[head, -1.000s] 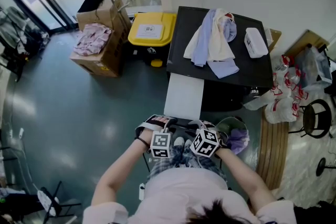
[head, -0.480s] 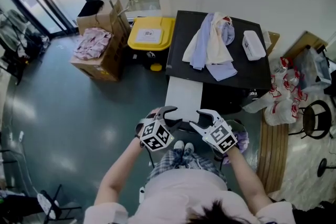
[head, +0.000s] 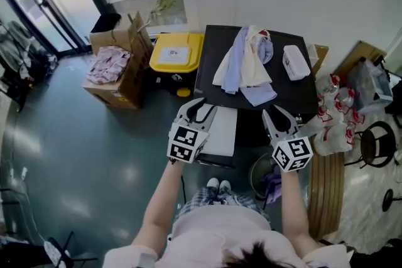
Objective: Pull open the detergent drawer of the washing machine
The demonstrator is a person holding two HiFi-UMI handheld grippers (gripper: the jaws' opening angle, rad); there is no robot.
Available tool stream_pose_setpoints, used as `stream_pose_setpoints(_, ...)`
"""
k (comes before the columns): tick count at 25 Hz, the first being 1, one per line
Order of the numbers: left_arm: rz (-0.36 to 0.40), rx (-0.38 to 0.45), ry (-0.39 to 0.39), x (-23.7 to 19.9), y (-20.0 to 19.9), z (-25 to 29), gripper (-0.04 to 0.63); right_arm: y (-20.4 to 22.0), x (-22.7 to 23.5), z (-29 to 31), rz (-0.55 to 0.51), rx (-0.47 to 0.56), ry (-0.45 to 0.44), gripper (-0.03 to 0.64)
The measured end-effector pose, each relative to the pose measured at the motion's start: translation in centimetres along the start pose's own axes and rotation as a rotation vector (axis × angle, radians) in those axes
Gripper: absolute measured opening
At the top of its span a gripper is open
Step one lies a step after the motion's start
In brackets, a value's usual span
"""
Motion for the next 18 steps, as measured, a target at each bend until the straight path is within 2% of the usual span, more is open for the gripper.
stream_pose_setpoints(5, -0.083, 0.104, -0.08, -1.1, -3.1, 0.1, 0.084, -2.5, 4.0, -2.5, 0.046, 0.117, 0.192, 0.08)
stream_pose_setpoints(9, -0.105, 0.155, -0.128, -1.7, -4.2, -0.2, 0.044, -2.7, 5.8, -4.0, 0.078, 0.158, 0.297, 0.054)
stream_pose_setpoints(13, -0.082, 0.17, -0.145, -1.5, -4.7, -0.3, 0.028, -2.5, 6.8, -5.1, 0.091, 0.173, 0.367, 0.028)
stream_pose_setpoints(18, -0.077, 0.169, -0.135, -1.2, -4.6, 0.1, 0.026, -2.1, 7.4, -5.6, 0.085, 0.172, 0.404, 0.017)
Point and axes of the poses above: the fingertips, and each gripper's own axes: z forward along the fingers, x to its right, y out of its underside, the point moved 4 cm from there along -z, backward along the fingers, and after that the axes turned 12 degrees about -x, right-handed, at the moved point
